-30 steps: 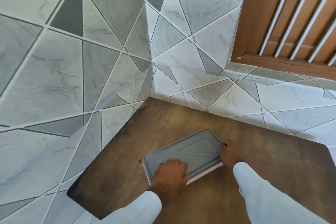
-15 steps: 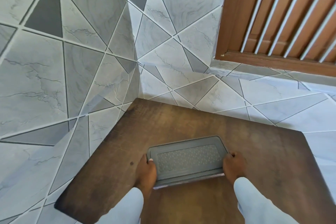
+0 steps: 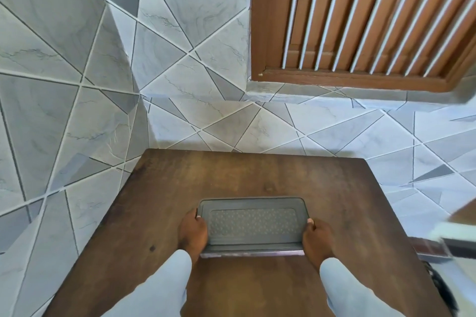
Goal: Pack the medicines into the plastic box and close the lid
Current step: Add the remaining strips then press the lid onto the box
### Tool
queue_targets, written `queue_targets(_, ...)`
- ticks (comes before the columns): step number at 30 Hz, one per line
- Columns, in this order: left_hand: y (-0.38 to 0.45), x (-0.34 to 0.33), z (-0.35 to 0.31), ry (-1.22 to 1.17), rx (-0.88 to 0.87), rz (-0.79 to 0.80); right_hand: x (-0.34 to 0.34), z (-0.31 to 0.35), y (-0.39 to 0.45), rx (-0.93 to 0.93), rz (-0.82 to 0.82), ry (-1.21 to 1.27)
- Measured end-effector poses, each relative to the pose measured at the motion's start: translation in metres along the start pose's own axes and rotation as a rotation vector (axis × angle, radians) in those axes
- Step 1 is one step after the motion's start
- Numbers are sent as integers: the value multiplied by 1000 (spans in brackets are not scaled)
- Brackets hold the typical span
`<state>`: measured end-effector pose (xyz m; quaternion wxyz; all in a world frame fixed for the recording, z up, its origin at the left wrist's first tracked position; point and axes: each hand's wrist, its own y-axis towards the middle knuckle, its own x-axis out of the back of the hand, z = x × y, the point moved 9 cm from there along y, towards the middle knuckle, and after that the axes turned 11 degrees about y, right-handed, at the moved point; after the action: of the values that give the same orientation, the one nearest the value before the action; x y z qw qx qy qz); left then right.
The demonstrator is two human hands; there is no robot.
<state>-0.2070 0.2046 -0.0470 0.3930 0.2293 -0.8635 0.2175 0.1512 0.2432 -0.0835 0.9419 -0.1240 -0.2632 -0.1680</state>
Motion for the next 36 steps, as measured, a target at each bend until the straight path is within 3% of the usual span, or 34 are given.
queue_targets(15,20,-6,-11,386,-255,8,-12,13,1,47,172,-148)
queue_targets(20,37,-22,-19,426,-303,37,-8,28,27,26,139,-108)
queue_targets(27,16,-67,-64,761,-709,110,-33,42,38,131,220,-164)
queue_targets(36,11,-87,-63,793,-737,183,-37,36,34,175,227,-375)
